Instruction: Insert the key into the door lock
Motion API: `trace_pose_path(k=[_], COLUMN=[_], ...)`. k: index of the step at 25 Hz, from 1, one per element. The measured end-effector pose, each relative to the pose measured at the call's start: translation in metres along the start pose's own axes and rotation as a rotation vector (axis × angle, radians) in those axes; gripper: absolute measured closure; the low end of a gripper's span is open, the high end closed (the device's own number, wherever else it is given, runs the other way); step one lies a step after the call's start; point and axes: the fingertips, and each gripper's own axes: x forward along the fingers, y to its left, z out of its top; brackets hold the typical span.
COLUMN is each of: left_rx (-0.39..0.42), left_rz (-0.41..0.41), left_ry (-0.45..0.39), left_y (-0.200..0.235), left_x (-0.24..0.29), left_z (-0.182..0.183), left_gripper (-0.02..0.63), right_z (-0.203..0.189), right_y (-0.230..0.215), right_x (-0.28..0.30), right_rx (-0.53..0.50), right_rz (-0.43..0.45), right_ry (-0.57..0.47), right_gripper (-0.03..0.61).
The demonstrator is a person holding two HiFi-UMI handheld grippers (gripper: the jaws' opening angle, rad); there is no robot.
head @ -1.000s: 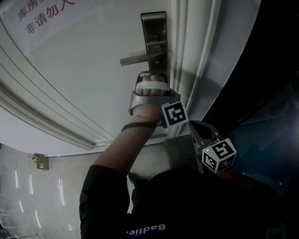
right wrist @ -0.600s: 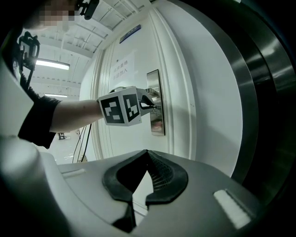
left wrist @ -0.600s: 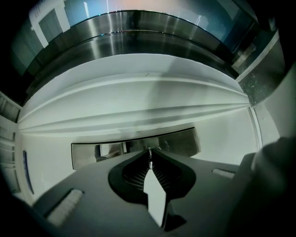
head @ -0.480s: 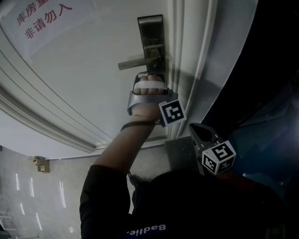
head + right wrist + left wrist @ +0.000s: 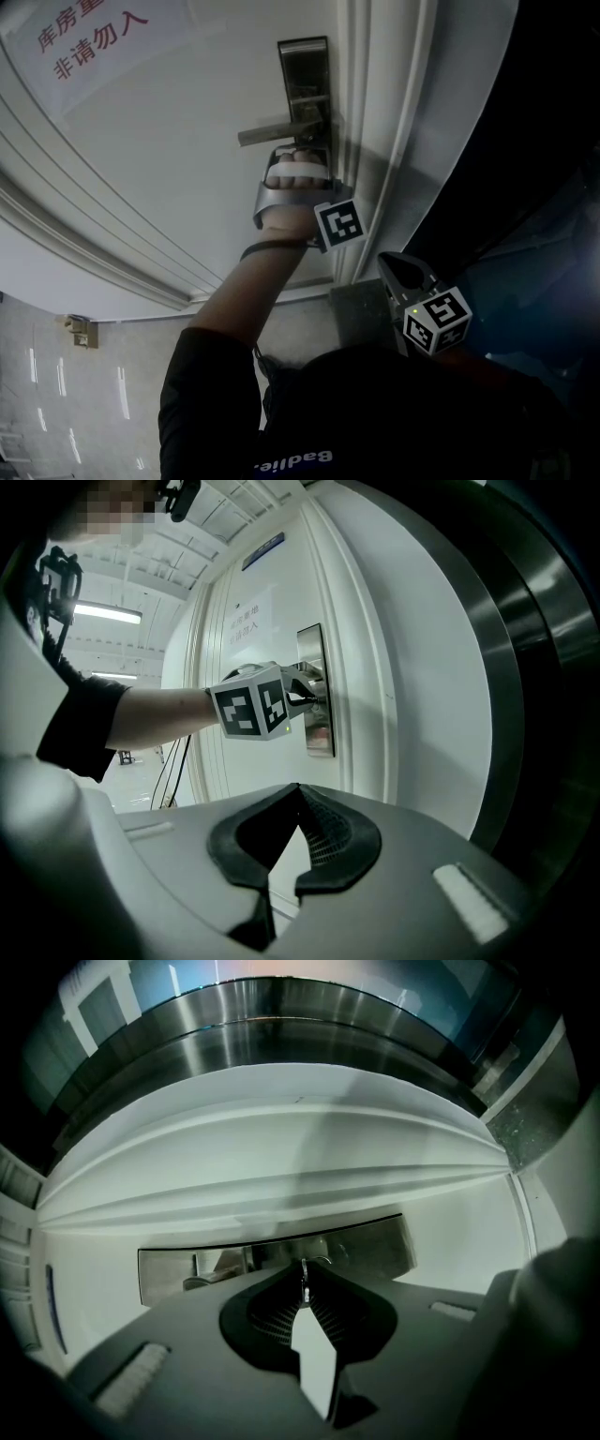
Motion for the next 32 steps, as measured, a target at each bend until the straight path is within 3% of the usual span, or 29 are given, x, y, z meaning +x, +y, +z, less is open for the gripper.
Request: trace_pose_path(k=[5,9,11,18,32], left_rx=[0.004,0.054,0.073,0.065,0.081], left_rz=[0.011,0.021,0.014,0.018,0.051], left_ry=[0.001,0.006,0.002,-0.022,-0.054], left_y=[0.000,-0.002,-0.006,-0.001,0.014], left_x=[0.002,0.002,0.003,-0.002,-0.036], left_z=[0.000,0.000,0.001,0.006,-0.002], left_gripper=[0.574,0.568,0.535,0.492,0.492], right_z=[0.002,0.001,0.000,-0.001,-0.009], right_y=[-0.002,0.000,0.000,0.001,0.008], right_x=[-0.003,-0.005,-0.005,-0.008,0.004], right_rx=[-0.006,-0.003,0.001,0.011,0.049], right_rz=[-0.008,-0.007,-0.006,-0.009,0.019], right_ry=[0.004,0.001,-0.001,-0.007,-0.012], right_gripper=[0.574,0.574,0.574,0.574,0.574])
